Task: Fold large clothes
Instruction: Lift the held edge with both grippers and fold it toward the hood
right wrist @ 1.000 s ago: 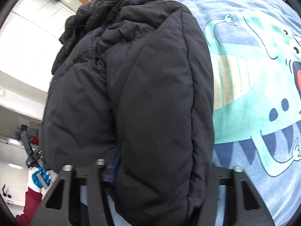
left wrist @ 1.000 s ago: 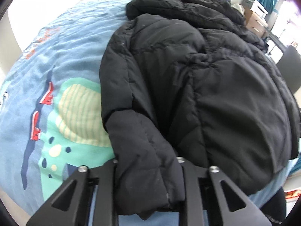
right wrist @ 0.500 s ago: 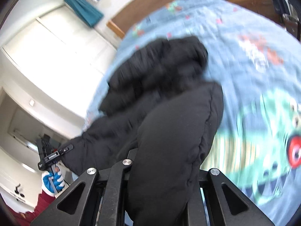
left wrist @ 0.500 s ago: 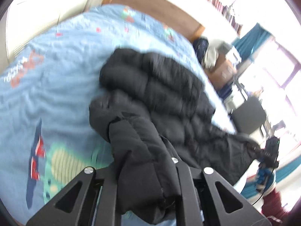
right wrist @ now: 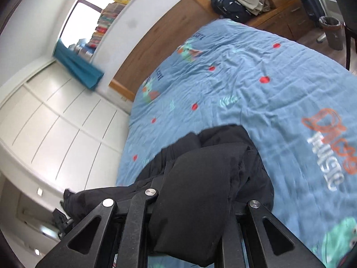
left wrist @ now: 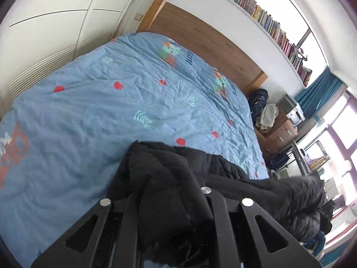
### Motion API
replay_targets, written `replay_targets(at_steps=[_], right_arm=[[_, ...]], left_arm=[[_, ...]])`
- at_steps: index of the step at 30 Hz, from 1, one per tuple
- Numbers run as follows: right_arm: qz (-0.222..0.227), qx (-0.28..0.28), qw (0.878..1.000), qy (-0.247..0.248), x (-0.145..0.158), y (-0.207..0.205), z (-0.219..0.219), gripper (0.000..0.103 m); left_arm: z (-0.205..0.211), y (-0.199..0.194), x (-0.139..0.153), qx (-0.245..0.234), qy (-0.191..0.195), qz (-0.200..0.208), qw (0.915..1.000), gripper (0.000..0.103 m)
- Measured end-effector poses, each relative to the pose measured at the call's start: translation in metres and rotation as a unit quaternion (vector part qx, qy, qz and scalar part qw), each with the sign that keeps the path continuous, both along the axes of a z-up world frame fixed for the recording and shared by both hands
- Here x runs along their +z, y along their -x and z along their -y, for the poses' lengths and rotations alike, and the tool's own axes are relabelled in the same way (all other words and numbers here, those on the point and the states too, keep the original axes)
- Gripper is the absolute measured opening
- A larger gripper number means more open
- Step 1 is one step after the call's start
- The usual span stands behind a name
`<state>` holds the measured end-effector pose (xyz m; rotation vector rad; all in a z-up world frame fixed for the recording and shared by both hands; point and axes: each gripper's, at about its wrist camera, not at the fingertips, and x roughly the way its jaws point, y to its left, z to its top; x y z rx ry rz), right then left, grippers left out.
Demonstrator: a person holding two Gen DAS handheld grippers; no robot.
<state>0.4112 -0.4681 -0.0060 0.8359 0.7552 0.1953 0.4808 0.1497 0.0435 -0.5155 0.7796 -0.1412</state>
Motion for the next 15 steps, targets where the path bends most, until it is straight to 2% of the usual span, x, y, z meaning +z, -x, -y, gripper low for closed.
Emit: replay_targets(at_steps=[5,9,12,15], right_arm=[[-0.045,-0.021,0.999,-0.018,-0.031,-0.083,0.012,0.015],[-0.102,-0.035,0.994,-0.015,-0.077,-0.133,0.015,0.017],[-0.154,-0.038,0.987,-0.007,-0.119,-0.156,0.015,0.017],[-0.19,-0.036,0.981,-0.013,-0.156,-0.171,0.013,0.017]], left_arm=[[0.001,-0.09,-0.032,0.013,0.001,-0.036,0.9992,0.012],[0.012,-0.154,-0.083,0.022,-0.022,-0.09,0.9955,0.016],[0.022,-0.178,-0.135,0.022,-0.004,-0.134,0.9907,0.021],[0.03,-0.187,-0.169,0.023,0.006,-0.154,0.9878,0.025]])
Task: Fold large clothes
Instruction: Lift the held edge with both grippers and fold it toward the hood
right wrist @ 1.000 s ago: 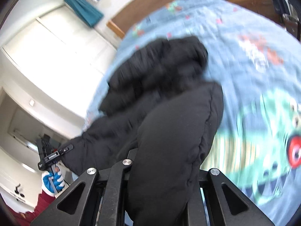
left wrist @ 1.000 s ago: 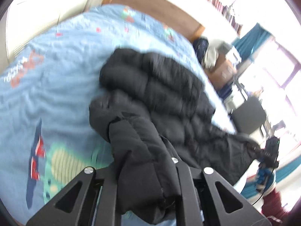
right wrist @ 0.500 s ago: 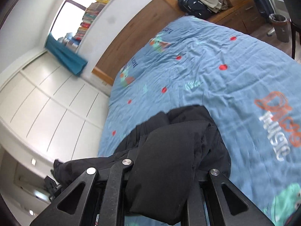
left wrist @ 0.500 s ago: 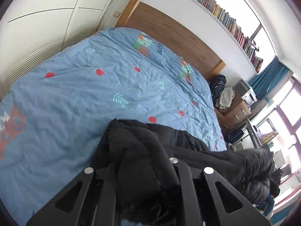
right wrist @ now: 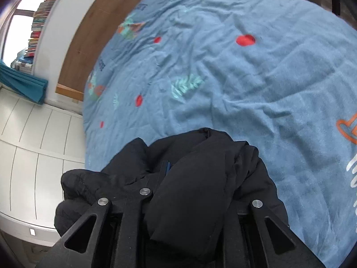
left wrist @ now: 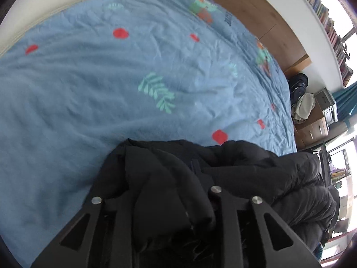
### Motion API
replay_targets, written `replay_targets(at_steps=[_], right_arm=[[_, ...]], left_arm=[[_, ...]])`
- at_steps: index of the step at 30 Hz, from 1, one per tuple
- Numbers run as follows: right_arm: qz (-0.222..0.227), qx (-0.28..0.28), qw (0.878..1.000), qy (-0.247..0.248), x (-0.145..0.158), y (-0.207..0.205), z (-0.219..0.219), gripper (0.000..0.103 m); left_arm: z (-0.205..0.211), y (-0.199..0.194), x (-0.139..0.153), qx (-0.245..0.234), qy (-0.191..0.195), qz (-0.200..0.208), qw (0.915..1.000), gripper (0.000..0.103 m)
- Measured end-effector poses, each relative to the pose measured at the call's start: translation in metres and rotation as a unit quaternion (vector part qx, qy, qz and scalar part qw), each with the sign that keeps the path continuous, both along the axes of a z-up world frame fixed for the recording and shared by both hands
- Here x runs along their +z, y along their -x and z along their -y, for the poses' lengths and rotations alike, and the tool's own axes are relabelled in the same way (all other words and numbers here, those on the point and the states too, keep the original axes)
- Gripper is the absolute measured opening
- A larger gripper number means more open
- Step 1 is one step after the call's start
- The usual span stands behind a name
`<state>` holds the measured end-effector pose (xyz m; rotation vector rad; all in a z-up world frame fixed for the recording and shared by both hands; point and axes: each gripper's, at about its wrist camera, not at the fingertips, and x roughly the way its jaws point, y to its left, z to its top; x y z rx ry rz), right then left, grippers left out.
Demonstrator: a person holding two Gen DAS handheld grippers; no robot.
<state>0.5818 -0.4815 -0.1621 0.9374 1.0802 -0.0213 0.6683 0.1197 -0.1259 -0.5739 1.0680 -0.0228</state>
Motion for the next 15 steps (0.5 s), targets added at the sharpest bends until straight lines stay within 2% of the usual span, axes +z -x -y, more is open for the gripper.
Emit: replay_targets(at_steps=[1,4,6,8,10,15], right_arm=[[-0.009,0.001,1.0,-0.005,-0.01,-0.003,-0.001,0.017],[-0.014,-0.001,1.0,-0.015,-0.015,-0.005,-0.002,0.023],[-0.006,-0.007,0.999,-0.034,-0.012,-0.004,0.002,0.037],[0.004,-0.02,0.998,-0.051,0.0,-0.001,0.006,0.065],[0.017,-0.03,0.998,-0.059,0.016,-0.001,0.011,0.079],[0.035,-0.037,0.998,-0.037,0.057,-0.006,0.023,0.086]], left_arm=[[0.002,-0.006,-0.008,-0.003,0.002,-0.007,1.0,0.027],[-0.003,-0.009,-0.012,-0.003,0.024,-0.01,0.9996,0.034],[-0.014,-0.009,-0.004,0.008,0.058,-0.005,0.9983,0.044],[-0.026,-0.007,0.01,0.021,0.09,0.006,0.9957,0.061],[-0.042,-0.005,0.028,0.04,0.123,0.02,0.9914,0.07],[-0.057,-0.004,0.073,0.054,0.104,0.038,0.9924,0.073]])
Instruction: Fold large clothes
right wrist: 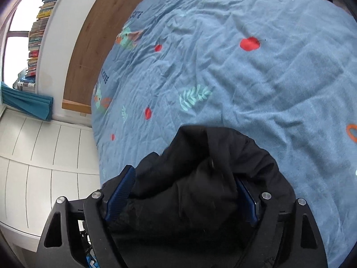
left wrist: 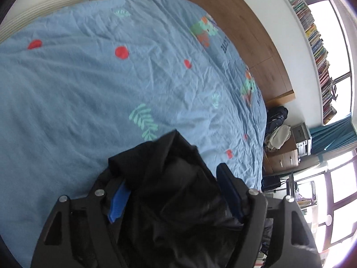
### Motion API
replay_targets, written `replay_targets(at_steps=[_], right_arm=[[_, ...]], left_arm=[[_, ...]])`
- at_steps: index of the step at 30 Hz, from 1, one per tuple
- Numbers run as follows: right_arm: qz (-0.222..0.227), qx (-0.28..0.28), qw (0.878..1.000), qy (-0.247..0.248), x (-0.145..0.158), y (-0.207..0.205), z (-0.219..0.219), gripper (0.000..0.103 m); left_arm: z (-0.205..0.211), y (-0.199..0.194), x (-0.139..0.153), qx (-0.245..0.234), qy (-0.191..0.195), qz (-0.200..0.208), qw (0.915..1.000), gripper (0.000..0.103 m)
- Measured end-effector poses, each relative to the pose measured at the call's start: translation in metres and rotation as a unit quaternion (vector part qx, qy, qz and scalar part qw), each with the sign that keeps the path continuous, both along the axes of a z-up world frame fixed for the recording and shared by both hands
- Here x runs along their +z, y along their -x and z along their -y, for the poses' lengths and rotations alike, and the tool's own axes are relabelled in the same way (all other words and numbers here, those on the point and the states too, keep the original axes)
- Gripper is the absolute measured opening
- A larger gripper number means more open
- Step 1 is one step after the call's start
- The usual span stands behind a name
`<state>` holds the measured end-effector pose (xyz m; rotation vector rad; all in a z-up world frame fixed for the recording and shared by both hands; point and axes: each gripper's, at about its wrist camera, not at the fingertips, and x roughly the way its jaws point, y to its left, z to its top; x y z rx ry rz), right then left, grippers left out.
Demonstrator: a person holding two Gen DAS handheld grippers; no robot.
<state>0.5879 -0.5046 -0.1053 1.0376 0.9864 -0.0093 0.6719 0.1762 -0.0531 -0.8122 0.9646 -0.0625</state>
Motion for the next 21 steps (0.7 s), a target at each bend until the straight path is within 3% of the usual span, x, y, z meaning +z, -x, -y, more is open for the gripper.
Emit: replay_targets(at_steps=[3,6,8,9,16,21], right_arm=[[0.017,0.008,1.0,0.022,0.03,0.0,0.004,0.087],[0.033,0.06,0.995,0.072,0.061,0.0,-0.015,0.087],[0.051,0.112,0.986,0.115,0.078,0.002,-0.042,0.087],[0.058,0.133,0.981,0.131,0.083,0.005,-0.056,0.087],[0.097,0.234,0.946,0.201,0.076,0.027,-0.148,0.087],[0.099,0.264,0.935,0.215,0.05,0.023,-0.179,0.087]], left_arm=[[0.002,0.007,0.03,-0.001,-0.052,0.016,0.9985,0.074],[0.016,0.021,0.056,-0.012,-0.12,0.03,0.9922,0.074],[0.048,0.035,0.071,-0.037,-0.196,0.042,0.9789,0.074],[0.064,0.041,0.075,-0.053,-0.216,0.05,0.9737,0.074],[0.169,0.068,0.054,-0.141,-0.275,0.074,0.948,0.074],[0.219,0.064,0.023,-0.187,-0.302,0.071,0.9323,0.074]])
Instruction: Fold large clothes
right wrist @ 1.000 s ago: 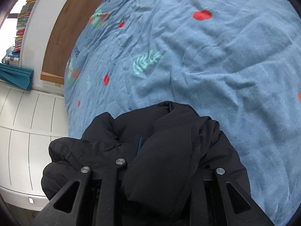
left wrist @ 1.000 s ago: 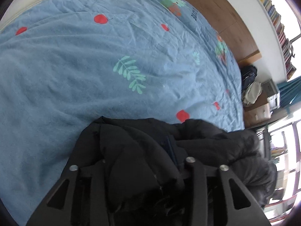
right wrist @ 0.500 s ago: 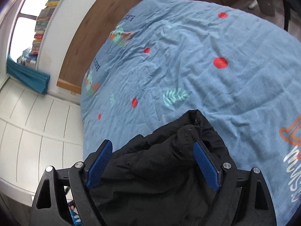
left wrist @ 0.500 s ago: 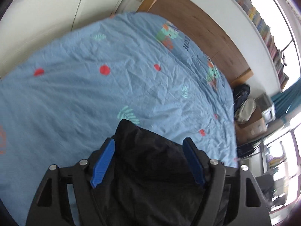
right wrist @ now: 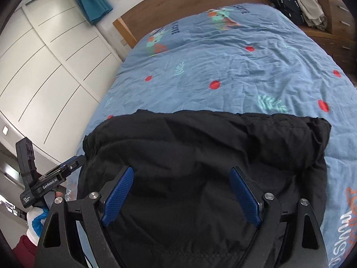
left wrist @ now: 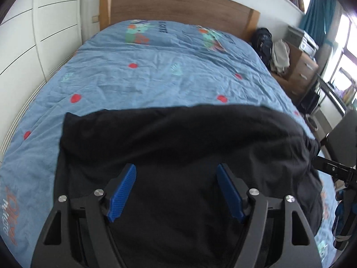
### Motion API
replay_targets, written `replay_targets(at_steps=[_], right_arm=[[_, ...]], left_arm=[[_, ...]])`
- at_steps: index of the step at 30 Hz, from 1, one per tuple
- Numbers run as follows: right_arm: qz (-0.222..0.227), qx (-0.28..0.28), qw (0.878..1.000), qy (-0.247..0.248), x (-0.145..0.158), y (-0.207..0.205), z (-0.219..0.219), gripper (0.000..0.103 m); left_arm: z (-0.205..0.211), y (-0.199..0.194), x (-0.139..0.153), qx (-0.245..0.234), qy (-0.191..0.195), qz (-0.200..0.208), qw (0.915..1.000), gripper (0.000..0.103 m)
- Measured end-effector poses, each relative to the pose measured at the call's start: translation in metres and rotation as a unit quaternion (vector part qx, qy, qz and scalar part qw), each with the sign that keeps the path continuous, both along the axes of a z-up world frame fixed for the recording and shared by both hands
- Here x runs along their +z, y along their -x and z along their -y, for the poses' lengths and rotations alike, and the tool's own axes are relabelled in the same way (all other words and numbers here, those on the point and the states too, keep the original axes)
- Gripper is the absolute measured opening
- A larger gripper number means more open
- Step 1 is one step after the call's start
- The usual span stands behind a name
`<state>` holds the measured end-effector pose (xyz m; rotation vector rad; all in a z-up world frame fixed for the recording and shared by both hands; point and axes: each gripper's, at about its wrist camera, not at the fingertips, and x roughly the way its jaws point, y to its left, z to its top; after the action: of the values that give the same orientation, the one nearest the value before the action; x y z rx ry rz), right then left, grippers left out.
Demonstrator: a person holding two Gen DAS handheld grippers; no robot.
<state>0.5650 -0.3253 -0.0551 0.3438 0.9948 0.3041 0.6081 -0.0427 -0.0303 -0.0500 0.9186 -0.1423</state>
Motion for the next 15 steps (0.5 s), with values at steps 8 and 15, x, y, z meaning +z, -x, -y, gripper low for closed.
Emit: replay_targets(at_steps=[8,15], right_arm=[[-0.034,-0.011,0.999,0.026,-0.05,-0.018,-0.001,0.087],[-0.04,-0.015,0.998,0.036,-0.065,-0.026,-0.003,0.088]], left_arm=[[0.023,-0.014,-0.034,-0.015,-0.04,-0.006,0.9991,0.074],[0.023,-0.03,-0.05,-0.011,-0.048,-0.015,0.9987,0.078]])
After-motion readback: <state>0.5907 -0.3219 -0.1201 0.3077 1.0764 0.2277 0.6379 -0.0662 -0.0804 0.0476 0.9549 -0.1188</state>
